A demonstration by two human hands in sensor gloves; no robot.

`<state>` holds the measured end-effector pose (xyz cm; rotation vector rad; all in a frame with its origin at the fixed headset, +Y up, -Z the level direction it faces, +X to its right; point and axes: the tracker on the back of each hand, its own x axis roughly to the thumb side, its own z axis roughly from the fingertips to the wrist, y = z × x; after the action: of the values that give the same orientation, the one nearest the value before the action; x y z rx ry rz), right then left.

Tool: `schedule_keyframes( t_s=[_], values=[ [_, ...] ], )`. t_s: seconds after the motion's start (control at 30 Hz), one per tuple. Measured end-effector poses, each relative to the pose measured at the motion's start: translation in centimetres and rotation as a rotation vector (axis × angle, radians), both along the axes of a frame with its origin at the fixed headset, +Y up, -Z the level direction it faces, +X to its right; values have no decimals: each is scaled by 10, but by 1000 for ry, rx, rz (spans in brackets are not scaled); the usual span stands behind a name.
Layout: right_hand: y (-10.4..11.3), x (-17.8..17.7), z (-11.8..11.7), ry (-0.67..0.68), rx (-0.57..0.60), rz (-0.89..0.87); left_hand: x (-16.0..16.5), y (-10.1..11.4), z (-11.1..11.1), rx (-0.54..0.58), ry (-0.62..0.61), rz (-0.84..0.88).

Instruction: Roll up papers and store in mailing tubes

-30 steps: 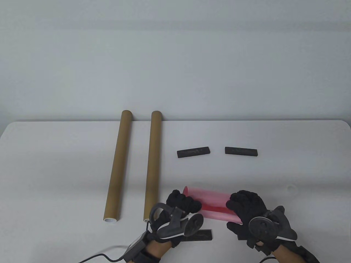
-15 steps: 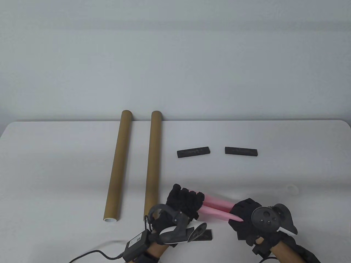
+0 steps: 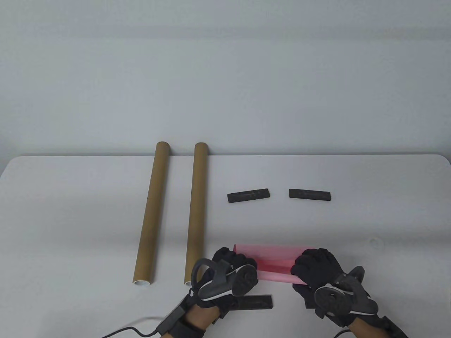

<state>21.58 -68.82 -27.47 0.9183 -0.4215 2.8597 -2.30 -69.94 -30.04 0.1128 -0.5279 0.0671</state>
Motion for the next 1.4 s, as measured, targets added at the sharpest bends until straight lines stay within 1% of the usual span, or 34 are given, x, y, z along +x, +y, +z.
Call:
schedule_keyframes(
  t_s=[0.07,0.1,0.17,0.2,0.27,0.3,0.33,0.37,0.43,0.47,0.53,0.57,0.6,0.67,0.73,0.8,0.83,0.9,0.93,0.97,1.0,1.07,1.13,1.17,1.2,1.23,1.27,1.33,1.4],
  values=[
    [-1,4,-5,-11,-80,-66,2,1,3,83,-5,-60],
    [-1,6,-6,-18,-101,-84,4,1,5,108,-8,-84],
    [-3,11,-11,-30,-170,-122,7,2,9,199,-44,-176],
    [-3,12,-12,-30,-190,-141,8,2,10,223,-58,-189],
    [-6,15,-16,-15,-299,-207,11,2,13,266,-80,-210],
    [-7,15,-17,-3,-334,-231,11,3,14,278,-82,-206],
    [-8,15,-17,6,-367,-272,13,3,16,292,-84,-207],
    [-9,15,-17,11,-375,-289,13,3,16,298,-79,-206],
    [-7,15,-16,7,-333,-260,11,3,14,269,-60,-187],
    [-6,14,-13,0,-270,-225,9,3,10,231,-25,-160],
    [-2,12,-8,17,-120,-97,5,3,4,135,19,-111],
    [0,11,-5,2,-56,-50,1,3,1,66,26,-62],
    [1,10,-2,-3,-4,-27,-2,1,-2,4,27,-17],
    [2,7,0,-12,51,-8,-5,-1,-6,-68,27,11],
    [2,6,0,-14,52,4,-5,-2,-6,-69,28,5],
    [2,7,-2,-16,0,-43,-4,-1,-2,-18,28,-15],
    [1,8,-5,-10,-52,-77,-3,0,0,41,19,-44],
    [-1,12,-9,-8,-132,-118,0,1,4,122,3,-99],
    [-1,14,-11,-6,-159,-143,2,2,6,158,-16,-123],
    [-2,16,-13,-3,-210,-169,4,3,9,203,-48,-141],
    [-3,18,-15,10,-265,-195,6,4,11,237,-50,-150],
    [-5,20,-17,21,-309,-229,8,4,13,261,-67,-168],
    [-5,20,-16,18,-290,-216,8,4,11,248,-46,-159],
    [-3,19,-14,6,-245,-200,7,4,9,225,-32,-139],
    [-1,18,-11,2,-164,-150,5,4,7,180,-18,-110],
    [0,17,-9,12,-136,-125,3,4,5,153,-11,-89],
    [1,15,-7,18,-83,-86,1,3,3,116,-9,-59],
    [2,11,-3,1,-4,-38,-2,1,-1,55,-8,-34],
    [3,10,-3,-7,13,-33,-4,0,-2,30,-8,-17]
  ],
)
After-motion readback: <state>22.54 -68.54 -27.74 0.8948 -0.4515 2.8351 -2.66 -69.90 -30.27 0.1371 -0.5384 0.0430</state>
